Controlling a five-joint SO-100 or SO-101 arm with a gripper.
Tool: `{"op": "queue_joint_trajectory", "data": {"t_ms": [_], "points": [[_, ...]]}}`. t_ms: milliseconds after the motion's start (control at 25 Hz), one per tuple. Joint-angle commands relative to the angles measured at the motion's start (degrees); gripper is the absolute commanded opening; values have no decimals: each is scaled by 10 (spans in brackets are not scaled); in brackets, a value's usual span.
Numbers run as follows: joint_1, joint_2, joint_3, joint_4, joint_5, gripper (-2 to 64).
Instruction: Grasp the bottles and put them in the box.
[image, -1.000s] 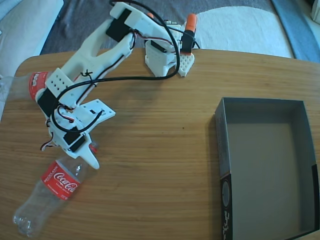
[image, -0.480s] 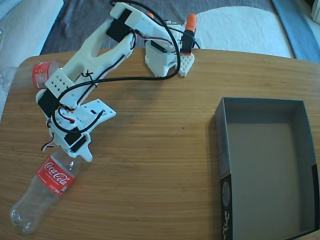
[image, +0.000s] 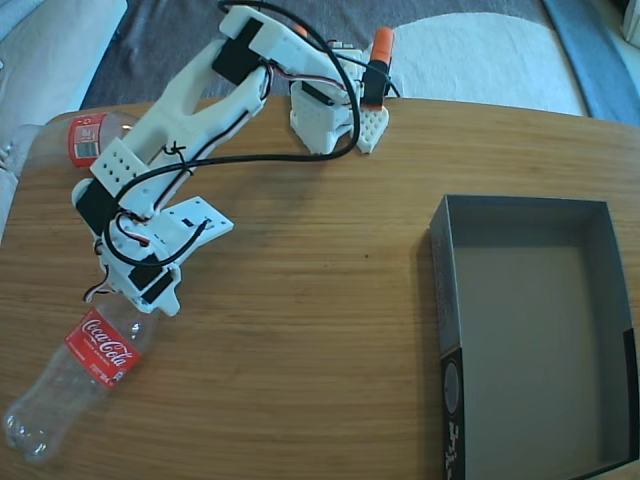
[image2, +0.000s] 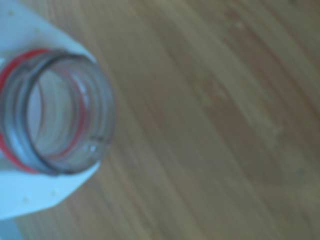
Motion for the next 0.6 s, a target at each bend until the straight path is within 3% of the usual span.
{"op": "queue_joint_trajectory", "data": {"t_ms": [0,120,360,560], "points": [[-4,14,-24,-1,1,39],[-5,18,-24,4,1,-3],[-18,26,-37,94,9,-3],[-40,25,-101,178,88,-3]]}}
